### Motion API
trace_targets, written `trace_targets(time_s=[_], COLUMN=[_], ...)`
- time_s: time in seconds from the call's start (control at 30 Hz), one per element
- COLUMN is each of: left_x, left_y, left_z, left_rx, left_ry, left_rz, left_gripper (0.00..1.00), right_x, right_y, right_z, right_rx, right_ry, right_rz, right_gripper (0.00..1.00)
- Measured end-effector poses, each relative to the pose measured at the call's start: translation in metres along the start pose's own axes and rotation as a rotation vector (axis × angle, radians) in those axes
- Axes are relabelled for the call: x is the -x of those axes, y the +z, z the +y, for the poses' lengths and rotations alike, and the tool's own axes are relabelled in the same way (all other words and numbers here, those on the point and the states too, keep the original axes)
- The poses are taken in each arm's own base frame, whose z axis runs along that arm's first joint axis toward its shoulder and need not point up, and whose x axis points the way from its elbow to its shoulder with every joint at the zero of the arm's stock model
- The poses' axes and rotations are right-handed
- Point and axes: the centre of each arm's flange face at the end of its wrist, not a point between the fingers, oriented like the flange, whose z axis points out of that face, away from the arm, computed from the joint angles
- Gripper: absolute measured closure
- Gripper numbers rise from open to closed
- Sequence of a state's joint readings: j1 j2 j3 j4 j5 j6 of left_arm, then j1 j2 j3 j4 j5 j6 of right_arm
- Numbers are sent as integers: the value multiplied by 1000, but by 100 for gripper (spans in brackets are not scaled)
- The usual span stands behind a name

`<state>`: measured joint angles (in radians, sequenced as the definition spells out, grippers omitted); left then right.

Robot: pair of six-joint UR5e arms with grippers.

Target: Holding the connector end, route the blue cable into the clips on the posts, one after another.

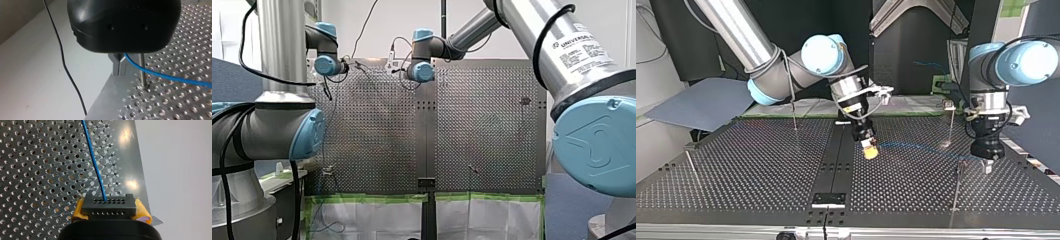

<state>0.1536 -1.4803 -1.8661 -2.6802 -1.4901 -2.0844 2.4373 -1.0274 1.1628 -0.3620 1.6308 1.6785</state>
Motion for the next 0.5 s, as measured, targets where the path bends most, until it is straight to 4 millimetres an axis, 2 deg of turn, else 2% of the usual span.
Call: trace_targets(time_s=[0.5], left_x=[4], left_y=[15], left_z=[1], left_rx=[-37], left_ry=[-27], left_rz=[-11], left_gripper=[98], right_x=[2], right_y=[3], right_z=[5], right_rx=[7], right_ry=[-2], right_rz=[0], right_gripper=[100])
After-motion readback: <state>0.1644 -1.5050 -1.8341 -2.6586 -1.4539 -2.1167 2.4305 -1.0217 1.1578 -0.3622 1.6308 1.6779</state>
